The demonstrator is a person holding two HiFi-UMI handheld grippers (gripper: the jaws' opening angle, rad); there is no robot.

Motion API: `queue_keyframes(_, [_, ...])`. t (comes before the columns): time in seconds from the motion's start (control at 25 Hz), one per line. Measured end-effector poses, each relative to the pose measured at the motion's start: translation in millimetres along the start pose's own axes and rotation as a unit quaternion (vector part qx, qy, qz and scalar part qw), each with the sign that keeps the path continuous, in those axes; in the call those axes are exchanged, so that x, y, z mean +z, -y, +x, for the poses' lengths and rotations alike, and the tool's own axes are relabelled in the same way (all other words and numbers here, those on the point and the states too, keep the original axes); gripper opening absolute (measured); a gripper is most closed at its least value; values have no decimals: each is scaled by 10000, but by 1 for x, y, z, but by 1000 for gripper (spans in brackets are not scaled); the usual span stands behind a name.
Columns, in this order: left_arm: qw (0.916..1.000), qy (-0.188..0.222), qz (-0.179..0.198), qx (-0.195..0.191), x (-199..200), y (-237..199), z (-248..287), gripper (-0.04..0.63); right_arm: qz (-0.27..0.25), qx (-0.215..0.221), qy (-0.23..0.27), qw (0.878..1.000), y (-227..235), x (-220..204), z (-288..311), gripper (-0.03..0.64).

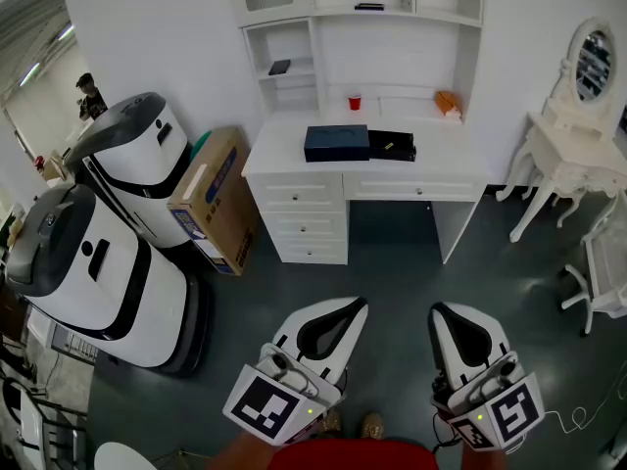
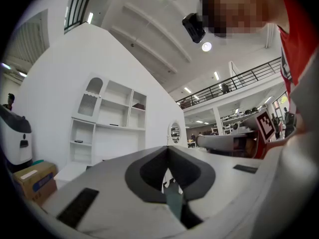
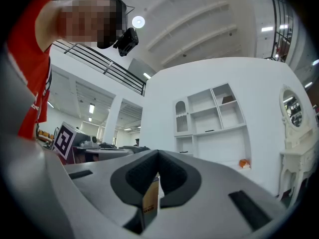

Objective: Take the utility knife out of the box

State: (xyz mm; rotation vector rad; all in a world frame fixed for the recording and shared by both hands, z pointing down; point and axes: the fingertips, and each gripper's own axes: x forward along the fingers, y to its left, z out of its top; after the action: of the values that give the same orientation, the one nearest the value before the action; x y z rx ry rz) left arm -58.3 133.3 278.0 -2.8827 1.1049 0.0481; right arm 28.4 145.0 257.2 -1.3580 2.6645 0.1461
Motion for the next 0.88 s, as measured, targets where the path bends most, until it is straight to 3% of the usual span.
queue_keyframes(0.68, [9997, 59, 138, 177, 7, 7, 31, 9, 59, 259, 69, 9996, 27, 4, -5, 3])
queue_keyframes(0.88, [9985, 347, 349, 254, 16, 13, 45, 9, 12, 360, 78, 9993, 44, 4, -9, 3])
